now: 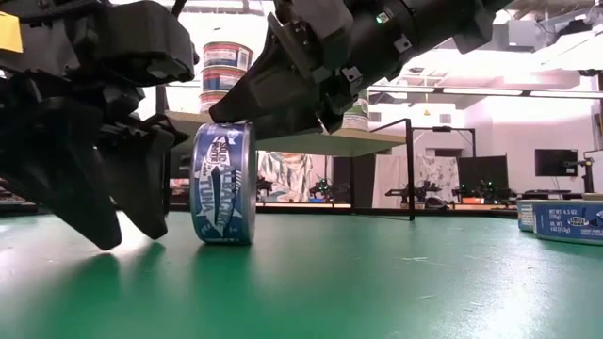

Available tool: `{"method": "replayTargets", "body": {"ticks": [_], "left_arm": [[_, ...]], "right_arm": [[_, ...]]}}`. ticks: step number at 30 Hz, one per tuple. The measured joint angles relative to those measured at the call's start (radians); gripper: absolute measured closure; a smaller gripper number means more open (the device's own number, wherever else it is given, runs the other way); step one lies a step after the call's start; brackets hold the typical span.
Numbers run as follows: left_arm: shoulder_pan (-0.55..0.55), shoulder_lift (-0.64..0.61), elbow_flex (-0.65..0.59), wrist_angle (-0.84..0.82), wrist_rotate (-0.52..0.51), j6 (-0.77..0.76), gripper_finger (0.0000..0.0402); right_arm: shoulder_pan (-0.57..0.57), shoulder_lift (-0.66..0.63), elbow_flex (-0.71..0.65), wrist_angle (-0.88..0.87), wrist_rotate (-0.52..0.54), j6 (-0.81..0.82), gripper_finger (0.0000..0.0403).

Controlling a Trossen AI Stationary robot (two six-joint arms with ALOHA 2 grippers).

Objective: Stack canned seafood by type on shelf
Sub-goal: Stack the blue tuna can on top of the red tuna can on the shelf

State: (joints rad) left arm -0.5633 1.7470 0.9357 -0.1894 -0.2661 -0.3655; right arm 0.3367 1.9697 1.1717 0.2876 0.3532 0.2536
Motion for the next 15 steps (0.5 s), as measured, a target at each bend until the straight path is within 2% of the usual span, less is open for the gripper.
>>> {"method": "replayTargets", "body": {"ticks": [7, 11, 15], "left_arm": [[-0.004, -0.029, -0.001, -0.019, -0.017, -0.011, 0.0221], [-0.022, -0.04, -0.002, -0.029, -0.03, -0.021, 0.0221], [-0.052, -0.049, -0.002, -0.038, -0.071, -0.048, 0.0221]], "right_arm": [[0.025, -0.045, 0.017, 0.012, 0.096, -0.098, 0.0133], [0.054, -0.093, 0.036, -0.141, 0.098, -0.054, 0.0133], [0.102, -0.127, 0.055, -0.298, 0.098, 0.065, 0.0133]]}}
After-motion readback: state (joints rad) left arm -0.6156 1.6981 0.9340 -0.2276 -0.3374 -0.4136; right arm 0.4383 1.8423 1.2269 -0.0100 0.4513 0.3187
